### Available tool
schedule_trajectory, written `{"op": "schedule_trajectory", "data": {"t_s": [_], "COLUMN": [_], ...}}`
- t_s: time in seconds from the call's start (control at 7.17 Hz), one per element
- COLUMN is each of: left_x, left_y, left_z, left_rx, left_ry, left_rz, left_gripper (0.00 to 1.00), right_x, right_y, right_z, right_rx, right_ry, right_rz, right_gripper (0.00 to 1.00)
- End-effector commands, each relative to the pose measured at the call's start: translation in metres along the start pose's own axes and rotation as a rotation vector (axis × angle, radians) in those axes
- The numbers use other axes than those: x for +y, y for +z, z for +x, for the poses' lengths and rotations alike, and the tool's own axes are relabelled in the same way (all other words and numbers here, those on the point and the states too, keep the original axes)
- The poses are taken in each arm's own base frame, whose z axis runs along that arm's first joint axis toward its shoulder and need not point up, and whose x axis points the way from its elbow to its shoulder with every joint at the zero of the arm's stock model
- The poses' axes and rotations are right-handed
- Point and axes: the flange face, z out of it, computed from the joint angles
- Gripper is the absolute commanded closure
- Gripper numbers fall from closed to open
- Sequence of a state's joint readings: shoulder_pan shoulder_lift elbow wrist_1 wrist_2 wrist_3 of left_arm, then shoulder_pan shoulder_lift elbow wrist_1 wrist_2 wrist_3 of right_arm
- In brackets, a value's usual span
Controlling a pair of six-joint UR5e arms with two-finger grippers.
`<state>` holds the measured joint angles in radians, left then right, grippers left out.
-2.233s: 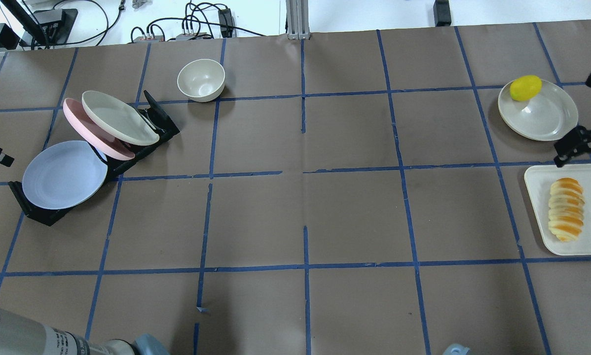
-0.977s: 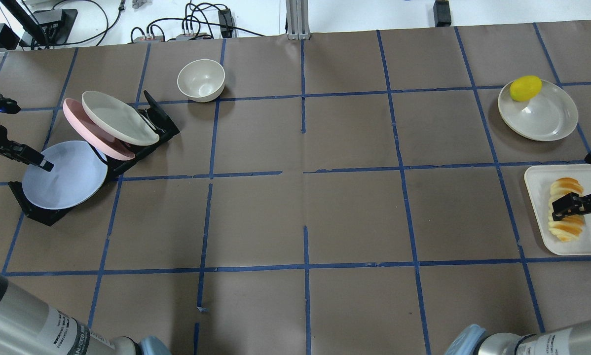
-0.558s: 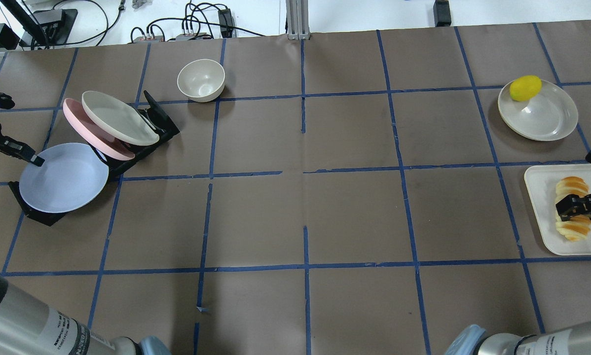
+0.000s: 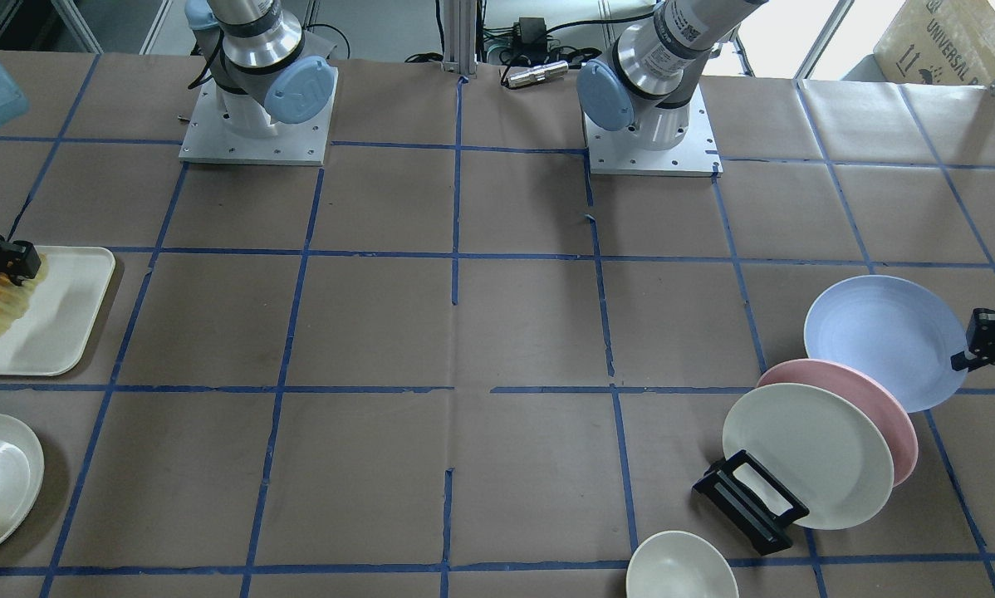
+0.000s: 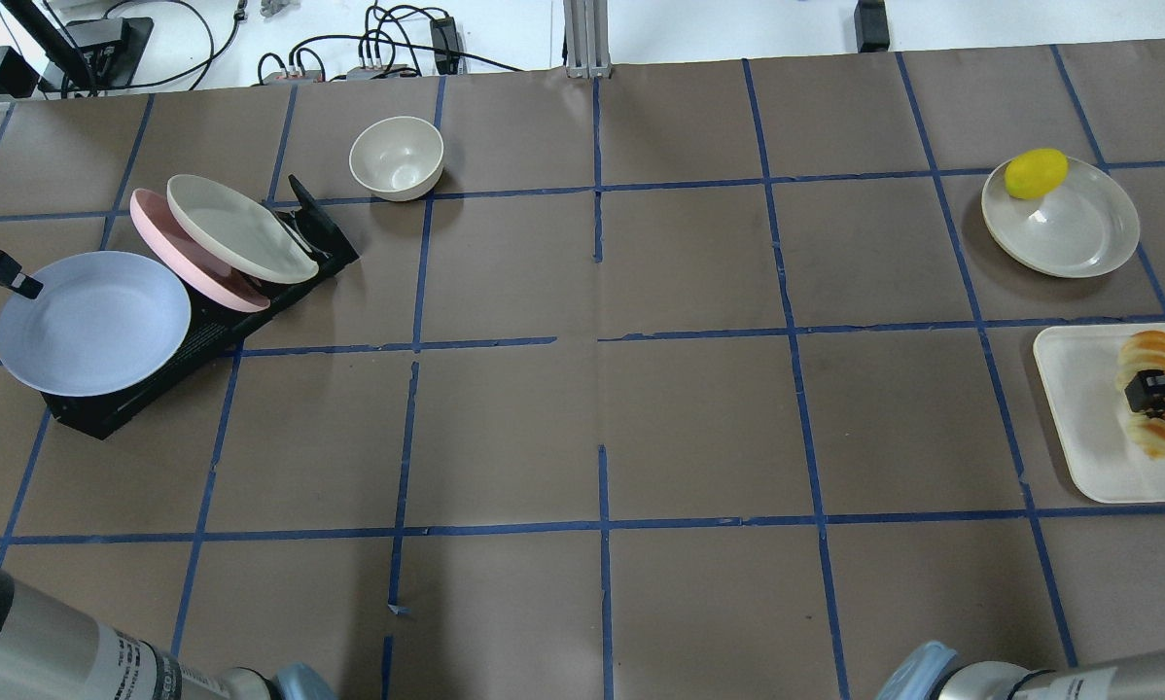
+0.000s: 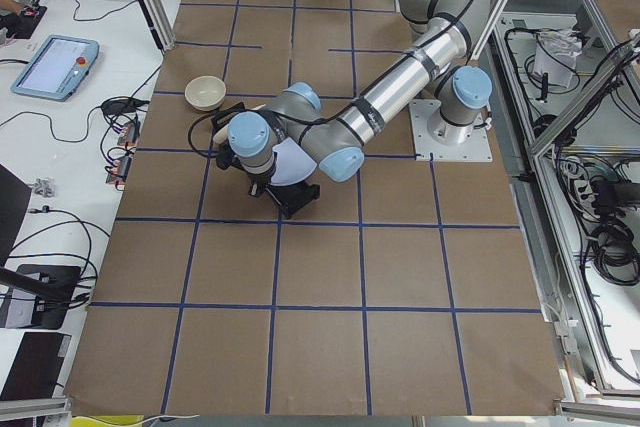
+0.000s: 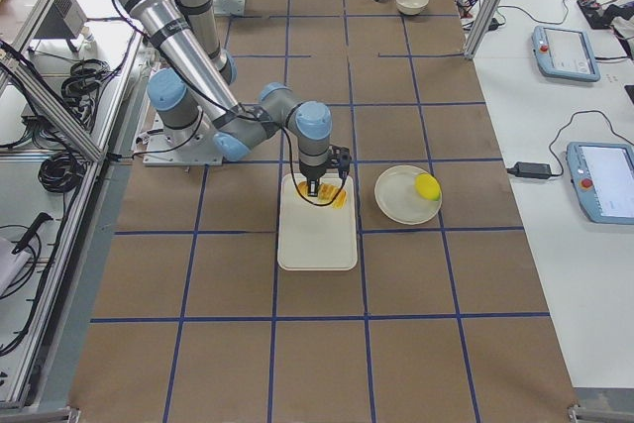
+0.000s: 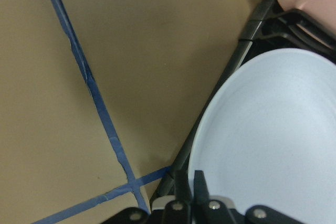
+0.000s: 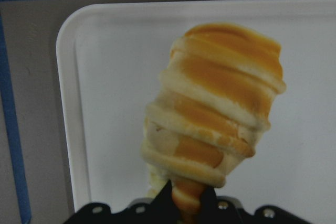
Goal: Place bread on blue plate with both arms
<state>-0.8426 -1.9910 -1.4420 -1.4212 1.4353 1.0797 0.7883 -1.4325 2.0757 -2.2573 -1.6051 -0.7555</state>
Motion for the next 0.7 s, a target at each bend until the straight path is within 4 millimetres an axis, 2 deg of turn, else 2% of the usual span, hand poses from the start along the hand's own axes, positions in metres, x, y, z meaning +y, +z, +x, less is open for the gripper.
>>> {"op": "schedule_trajectory", "data": {"t_s": [0.0,0.14,0.28,0.42,0.56], "left_x": [0.019,0.024,0.014,-0.013,-0.043], "left_y": [-0.052,-0.072,-0.082,-0.066,-0.040], "left_z": [0.051,0.073,0.114,0.173,0.212], "left_rx": [0.047,0.047,0.026,0.023,-0.038], "left_ry": [-0.018,-0.020,-0.005,0.010,0.046], "left_rz": [-0.030,-0.026,-0.027,-0.046,-0.015], "left_gripper": [0.99,0.99,0.99,0.99,0.99], "right_x": [-0.027,-0.040,-0.053,-0.066,-0.074], "right_y": [-0.084,-0.126,-0.163,-0.199,-0.229], "right_z": [-0.018,-0.041,-0.070,-0.102,-0.138], "right_rx": [0.008,0.011,-0.006,0.002,0.017], "right_ry": [-0.069,-0.121,-0.180,-0.249,-0.318], "right_rz": [0.020,0.030,0.062,0.090,0.113], "right_gripper": [0.95,0.95,0.94,0.94,0.94]}}
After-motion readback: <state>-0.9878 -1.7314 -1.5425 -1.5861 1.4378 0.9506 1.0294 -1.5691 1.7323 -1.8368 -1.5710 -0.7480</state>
